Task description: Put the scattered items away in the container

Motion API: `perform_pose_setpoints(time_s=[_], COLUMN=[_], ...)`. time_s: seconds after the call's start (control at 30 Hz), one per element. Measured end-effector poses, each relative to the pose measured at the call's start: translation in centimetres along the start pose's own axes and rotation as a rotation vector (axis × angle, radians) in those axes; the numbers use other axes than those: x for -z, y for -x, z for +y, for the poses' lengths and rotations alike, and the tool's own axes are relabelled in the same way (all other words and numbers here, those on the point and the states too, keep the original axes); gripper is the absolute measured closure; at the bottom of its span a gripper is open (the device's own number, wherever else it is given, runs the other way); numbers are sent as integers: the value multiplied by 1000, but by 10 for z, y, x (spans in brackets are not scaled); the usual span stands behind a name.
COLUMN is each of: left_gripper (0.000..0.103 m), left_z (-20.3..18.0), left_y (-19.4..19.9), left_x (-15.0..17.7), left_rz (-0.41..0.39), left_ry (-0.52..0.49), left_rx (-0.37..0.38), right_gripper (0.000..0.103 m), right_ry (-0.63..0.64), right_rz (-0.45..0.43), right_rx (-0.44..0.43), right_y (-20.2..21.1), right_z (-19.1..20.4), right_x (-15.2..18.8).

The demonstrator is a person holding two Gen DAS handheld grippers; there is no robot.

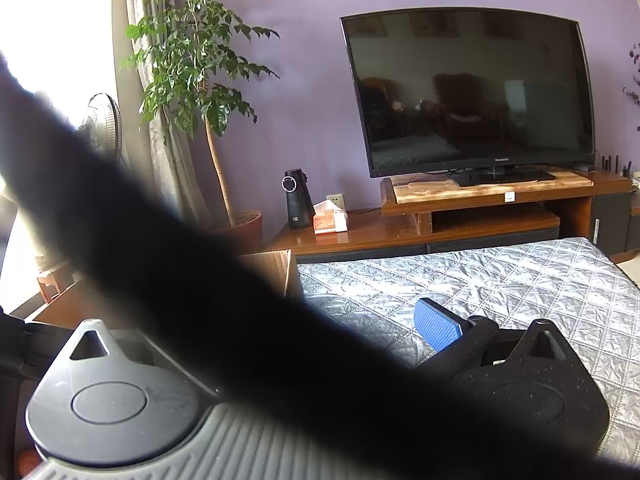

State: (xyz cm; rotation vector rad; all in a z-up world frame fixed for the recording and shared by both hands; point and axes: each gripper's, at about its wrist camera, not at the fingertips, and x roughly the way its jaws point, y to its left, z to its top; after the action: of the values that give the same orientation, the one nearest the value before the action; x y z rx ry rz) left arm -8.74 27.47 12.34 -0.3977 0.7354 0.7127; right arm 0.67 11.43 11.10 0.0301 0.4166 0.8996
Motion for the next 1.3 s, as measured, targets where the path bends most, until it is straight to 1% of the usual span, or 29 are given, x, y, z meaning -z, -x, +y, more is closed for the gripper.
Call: perform_pose_setpoints(time_s=[0.83,1.07,1.3], left_gripper=[0,0,0], left_z=[-5,-8,-10], left_y=[0,2,3], left_x=[4,4,5], left_rz=[0,-11,-14], left_ry=[-20,-25,-29], left_rx=[-2,-19,-14], right_gripper=[1,1,1], right_ry=[-1,-1,-2], right_rz=[-14,-14,-18], right_rx=[-3,-1,3], right_y=[4,4,6], right_z=[-1,-3,-4], right_x=[1,1,2])
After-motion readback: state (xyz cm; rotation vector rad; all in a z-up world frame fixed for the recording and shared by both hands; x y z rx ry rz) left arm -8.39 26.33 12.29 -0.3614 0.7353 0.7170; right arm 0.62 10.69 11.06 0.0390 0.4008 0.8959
